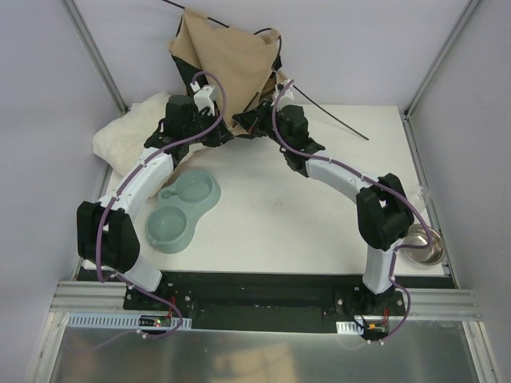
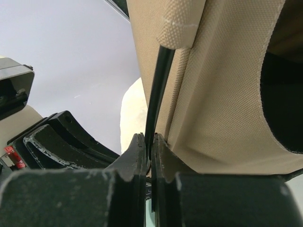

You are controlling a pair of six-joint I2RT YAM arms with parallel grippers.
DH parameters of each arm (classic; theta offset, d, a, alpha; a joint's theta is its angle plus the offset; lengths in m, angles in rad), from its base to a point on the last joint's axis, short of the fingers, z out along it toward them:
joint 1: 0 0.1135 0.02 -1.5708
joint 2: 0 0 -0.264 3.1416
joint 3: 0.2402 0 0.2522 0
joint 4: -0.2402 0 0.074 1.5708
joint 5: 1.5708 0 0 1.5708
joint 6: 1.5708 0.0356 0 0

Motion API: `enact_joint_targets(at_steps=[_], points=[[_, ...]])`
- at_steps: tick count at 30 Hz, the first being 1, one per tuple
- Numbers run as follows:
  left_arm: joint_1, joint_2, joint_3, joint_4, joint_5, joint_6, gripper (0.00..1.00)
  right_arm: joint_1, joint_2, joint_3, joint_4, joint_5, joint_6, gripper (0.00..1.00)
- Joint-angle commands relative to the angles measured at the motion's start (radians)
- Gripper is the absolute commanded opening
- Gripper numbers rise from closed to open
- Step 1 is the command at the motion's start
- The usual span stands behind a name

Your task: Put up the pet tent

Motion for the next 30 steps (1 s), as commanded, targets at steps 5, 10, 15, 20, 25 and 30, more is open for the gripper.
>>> enact_joint_targets(at_steps=[5,10,15,20,25,30], points=[[0.003,0.001,0.077,-0.075,0.1,0.034,0.0,-0.03,-0.027,0.068,-0.01,-0.063,-0.069,0.0],[0.003,-0.006,0.078,-0.072,0.159,0.028,0.0,-0.027,-0.046,0.011,0.03,-0.076,-0.018,0.0],[0.003,-0.046,0.043,-0.051,0.209,0.031,0.05,-0.022,-0.039,0.006,-0.043,0.1,-0.132,0.0],[0.004,-0.103,0.003,-0.017,0.22,0.031,0.18,-0.011,-0.04,0.016,-0.051,0.052,-0.167,0.0],[0.008,-0.184,-0.035,-0.01,0.183,0.045,0.3,-0.001,-0.072,-0.035,-0.048,-0.029,-0.172,0.0],[0.011,-0.253,-0.075,0.004,0.148,0.024,0.44,0.008,-0.099,-0.111,-0.045,-0.035,-0.181,0.0]])
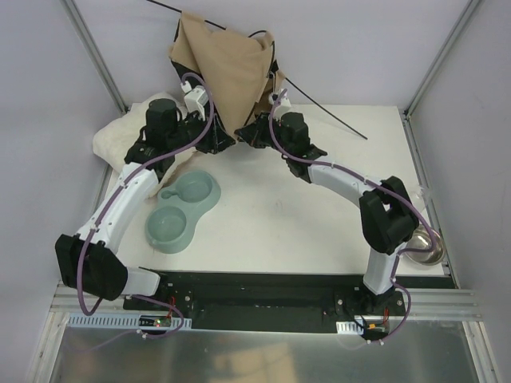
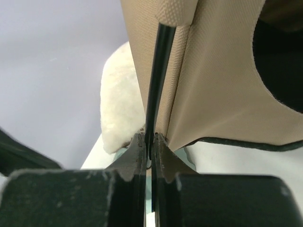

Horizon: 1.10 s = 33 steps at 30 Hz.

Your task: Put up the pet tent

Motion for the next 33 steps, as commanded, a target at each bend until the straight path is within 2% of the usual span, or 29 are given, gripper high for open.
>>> enact_joint_targets(at_steps=[1,7,13,17,23,27,33], points=[[0.002,-0.094,-0.038,0.058,-0.022,-0.006,0.46,-0.005,-0.064,-0.049,0.01,0.026,-0.057,0.0],[0.002,-0.171,-0.089,0.082,-0.126,-0.058,0.52,-0.003,-0.153,-0.156,-0.097,0.053,-0.115,0.0],[0.002,-0.254,-0.104,0.065,-0.26,-0.097,0.6,0.0,-0.306,-0.294,-0.302,0.283,-0.385,0.0],[0.002,-0.29,-0.023,-0.008,-0.298,-0.115,0.63,-0.008,-0.351,-0.342,-0.397,0.372,-0.577,0.02],[0.001,-0.347,0.087,-0.112,-0.298,-0.108,0.64,-0.06,-0.403,-0.391,-0.477,0.33,-0.629,0.05],[0.002,-0.399,0.1,-0.169,-0.384,-0.056,0.66,-0.088,-0.443,-0.434,-0.545,0.304,-0.658,0.13],[0.002,-0.378,0.1,-0.258,-0.528,0.003,0.68,-0.129,-0.561,-0.534,-0.568,0.333,-0.672,0.33]])
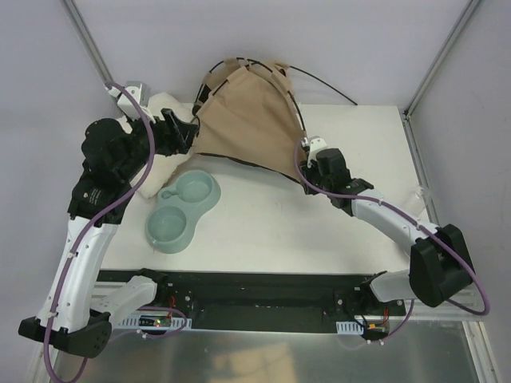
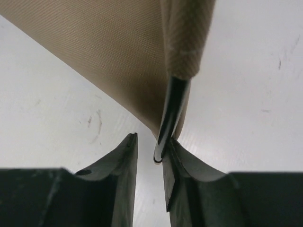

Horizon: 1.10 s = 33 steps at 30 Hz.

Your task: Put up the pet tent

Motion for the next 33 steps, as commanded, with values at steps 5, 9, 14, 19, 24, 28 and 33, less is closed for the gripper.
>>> enact_joint_targets(at_steps=[5,9,14,19,24,28,33], points=[[0.002,0.086,-0.031,-0.087,-0.256,0.024,0.68,-0.044,-0.208,-0.096,-0.046,0.081,-0.011,0.57],[0.002,0.142,-0.057,-0.085,-0.227,0.014,0.68,-0.045,-0.274,-0.12,-0.062,0.098,0.02,0.74],[0.002,0.178,-0.067,-0.025,-0.122,0.003,0.68,-0.048,-0.329,-0.146,-0.071,0.098,0.041,0.77],[0.002,0.184,-0.105,0.073,-0.035,0.009,0.73,-0.053,-0.331,-0.153,-0.088,0.096,0.04,0.77],[0.004,0.254,-0.125,0.081,0.01,0.026,0.62,-0.056,-0.331,-0.14,-0.096,0.075,0.041,0.77],[0.005,0.313,-0.111,0.081,0.02,0.066,0.41,-0.064,-0.357,-0.13,-0.108,0.059,0.041,0.77],[0.004,0.35,-0.073,0.079,0.14,0.118,0.01,-0.071,-0.412,-0.102,-0.171,0.041,0.049,0.82]])
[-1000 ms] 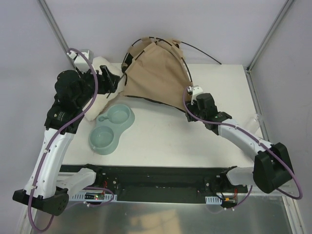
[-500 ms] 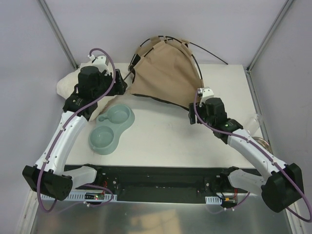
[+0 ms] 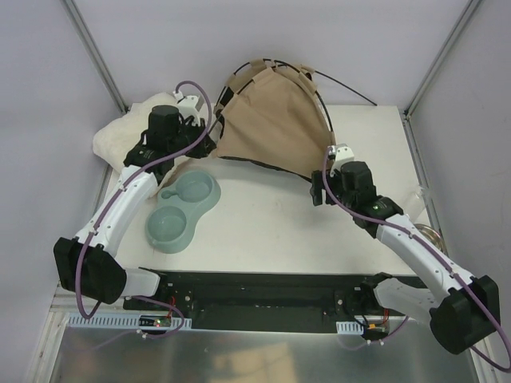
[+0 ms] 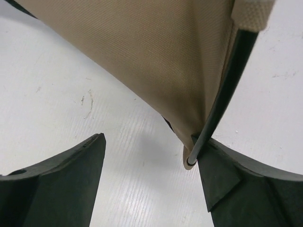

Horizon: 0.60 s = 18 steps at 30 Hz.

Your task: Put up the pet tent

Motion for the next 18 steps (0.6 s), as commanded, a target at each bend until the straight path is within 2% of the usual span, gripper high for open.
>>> enact_joint_targets(at_steps=[1,6,13,18], points=[[0.003,0.008,0.045,0.032,0.129,0.066,0.0,-0.015,-0.087,0.06,-0.053,-0.001,0.012,0.85],[0.003,0.006,0.054,0.029,0.16,0.065,0.0,-0.016,-0.196,0.087,-0.149,0.036,0.074,0.99],[0.003,-0.018,0.049,0.023,0.161,0.055,0.0,-0.019,-0.372,0.161,-0.284,0.089,0.166,0.99],[0.003,-0.055,0.054,0.01,0.19,0.039,0.0,-0.019,-0.453,0.253,-0.377,0.05,0.17,0.99]])
